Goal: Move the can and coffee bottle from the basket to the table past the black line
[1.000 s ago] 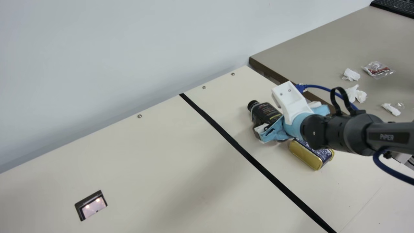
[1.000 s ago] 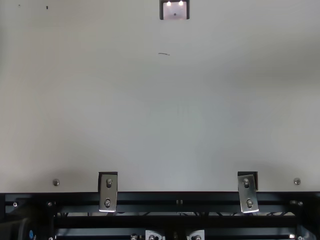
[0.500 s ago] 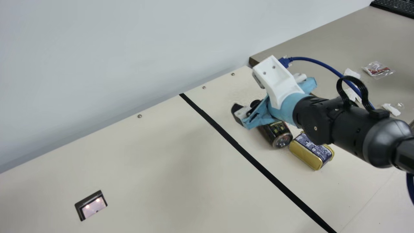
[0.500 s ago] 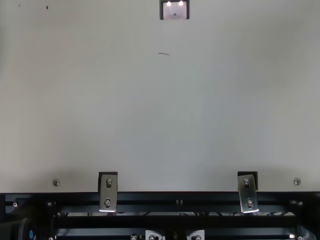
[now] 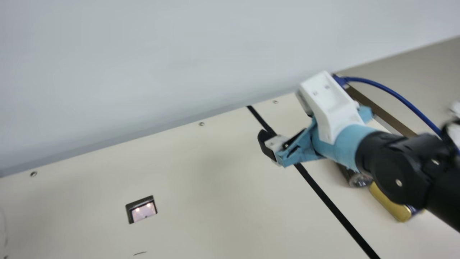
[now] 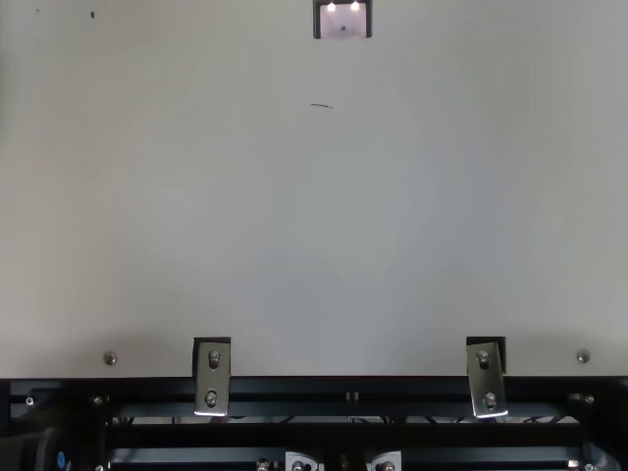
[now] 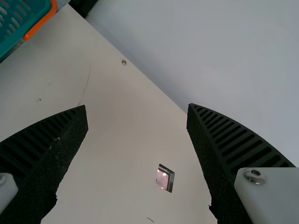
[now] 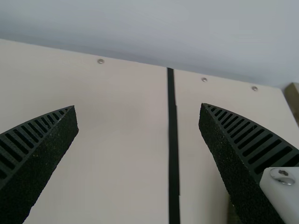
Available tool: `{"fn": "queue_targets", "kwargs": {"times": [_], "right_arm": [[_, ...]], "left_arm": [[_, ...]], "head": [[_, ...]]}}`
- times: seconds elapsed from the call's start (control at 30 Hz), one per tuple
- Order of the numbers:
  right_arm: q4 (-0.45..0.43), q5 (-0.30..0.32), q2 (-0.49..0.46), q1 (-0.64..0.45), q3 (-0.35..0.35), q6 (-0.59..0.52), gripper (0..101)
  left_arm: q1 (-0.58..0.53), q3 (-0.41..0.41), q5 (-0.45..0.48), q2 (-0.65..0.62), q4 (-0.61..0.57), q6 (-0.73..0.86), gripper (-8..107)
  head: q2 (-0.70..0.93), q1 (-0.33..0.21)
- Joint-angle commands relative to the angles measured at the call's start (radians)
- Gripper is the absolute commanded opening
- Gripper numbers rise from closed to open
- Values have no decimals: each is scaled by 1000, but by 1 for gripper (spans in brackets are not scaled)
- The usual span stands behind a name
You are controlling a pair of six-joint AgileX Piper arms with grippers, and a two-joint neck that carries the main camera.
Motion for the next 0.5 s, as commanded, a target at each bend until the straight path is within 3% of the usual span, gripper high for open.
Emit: {"fn": "queue_targets", "kwargs": {"times": [0.0, 0.07, 0.1, 0.2, 0.47], "right_arm": [[37, 7, -13, 63, -2, -14, 101], [74, 27, -24, 109, -9, -28, 101], [43, 16, -20, 61, -5, -20, 101], [75, 25, -25, 109, -9, -28, 101], [64, 33, -37, 111, -5, -18, 101]], "left_arm": [[0, 0, 0, 0, 0, 0, 90], [0, 0, 0, 0, 0, 0, 90], [0, 0, 0, 0, 0, 0, 90], [0, 0, 0, 0, 0, 0, 90], [-8, -2, -11, -10, 18, -7, 90]], "head": [[1, -26], [1, -26], [1, -26], [1, -26], [1, -26]]}}
